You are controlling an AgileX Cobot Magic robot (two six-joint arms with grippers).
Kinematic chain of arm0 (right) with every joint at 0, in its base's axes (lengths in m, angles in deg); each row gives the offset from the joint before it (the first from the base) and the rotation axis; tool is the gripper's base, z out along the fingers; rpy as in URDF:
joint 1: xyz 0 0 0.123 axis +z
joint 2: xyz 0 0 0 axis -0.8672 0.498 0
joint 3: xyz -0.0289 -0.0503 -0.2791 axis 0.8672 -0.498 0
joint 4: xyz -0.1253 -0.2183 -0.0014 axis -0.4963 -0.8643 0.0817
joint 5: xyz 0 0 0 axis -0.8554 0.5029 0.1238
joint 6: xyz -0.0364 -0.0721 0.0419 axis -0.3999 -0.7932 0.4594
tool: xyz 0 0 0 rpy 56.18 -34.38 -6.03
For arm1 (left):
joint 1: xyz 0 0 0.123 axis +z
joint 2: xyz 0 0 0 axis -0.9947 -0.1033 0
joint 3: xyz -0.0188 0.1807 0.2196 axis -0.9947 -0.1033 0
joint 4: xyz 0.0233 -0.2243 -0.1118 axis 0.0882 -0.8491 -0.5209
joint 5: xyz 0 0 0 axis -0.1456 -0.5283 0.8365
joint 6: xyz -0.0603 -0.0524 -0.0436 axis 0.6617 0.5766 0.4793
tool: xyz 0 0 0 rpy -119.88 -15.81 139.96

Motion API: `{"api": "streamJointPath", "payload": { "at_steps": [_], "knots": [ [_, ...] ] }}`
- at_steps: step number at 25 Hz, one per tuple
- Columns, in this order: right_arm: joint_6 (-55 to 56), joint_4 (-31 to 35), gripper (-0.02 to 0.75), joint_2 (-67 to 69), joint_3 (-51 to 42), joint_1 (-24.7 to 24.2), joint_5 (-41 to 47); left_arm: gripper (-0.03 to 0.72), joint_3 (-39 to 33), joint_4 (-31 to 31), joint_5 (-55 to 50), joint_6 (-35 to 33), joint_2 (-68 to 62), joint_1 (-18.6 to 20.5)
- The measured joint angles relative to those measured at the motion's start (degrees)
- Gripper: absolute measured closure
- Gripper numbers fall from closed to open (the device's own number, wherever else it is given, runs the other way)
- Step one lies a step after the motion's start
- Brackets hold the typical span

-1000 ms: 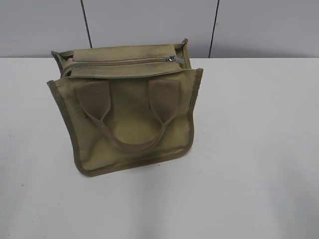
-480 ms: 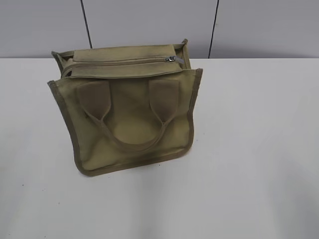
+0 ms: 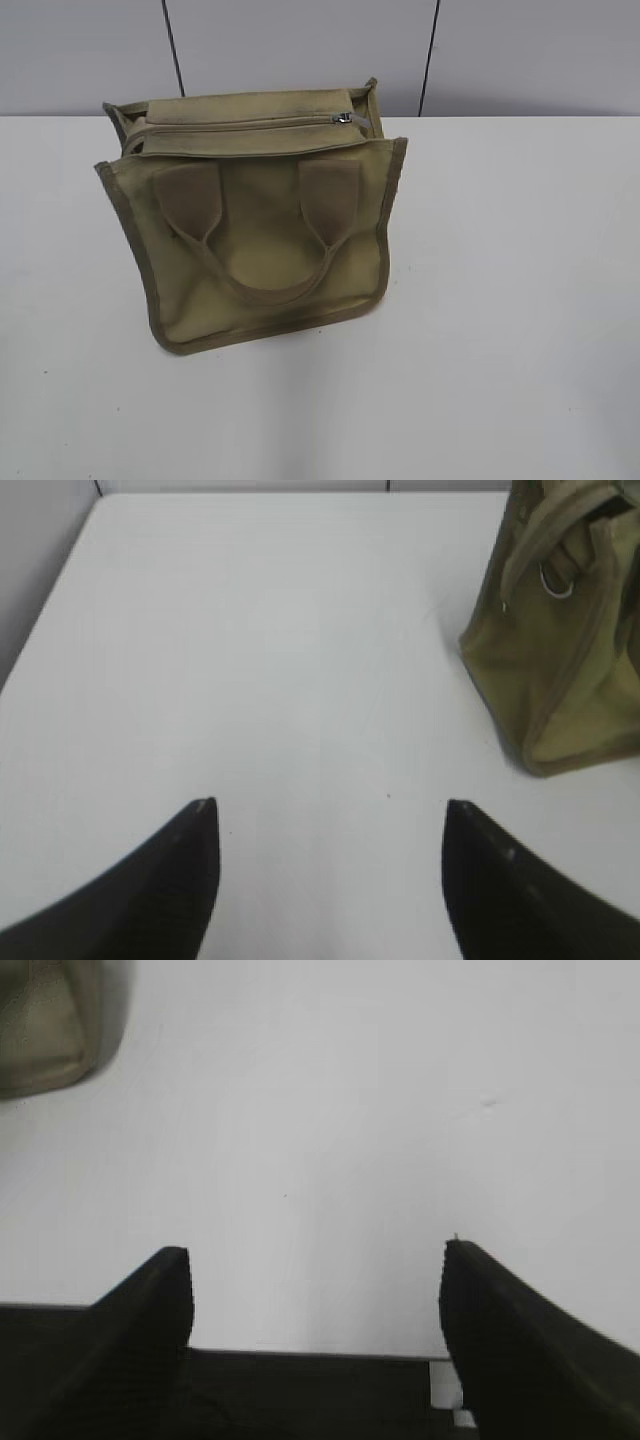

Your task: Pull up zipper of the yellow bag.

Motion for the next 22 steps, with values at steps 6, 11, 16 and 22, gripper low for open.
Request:
{"api": "streamJointPath", "payload": {
  "at_steps": [6, 11, 16, 22],
  "knots": [
    [0.00, 0.26, 0.152, -8.48, -0.06, -1.49, -0.06, 0.174, -0.06, 0.06, -0.21, 0.00, 5.46, 1.61],
    [0.00, 0.45, 0.152, -9.00, -0.06, -1.49, -0.11, 0.189, -0.06, 0.06, -0.23, 0.00, 5.57, 1.62],
    [0.00, 0.50, 0.152, -9.00, -0.06, -1.49, -0.11, 0.202, -0.06, 0.10, -0.23, 0.00, 5.57, 1.62],
    [0.00, 0.50, 0.152, -9.00, -0.06, -1.49, -0.11, 0.211, -0.06, 0.10, -0.23, 0.00, 5.57, 1.62]
  ]
}}
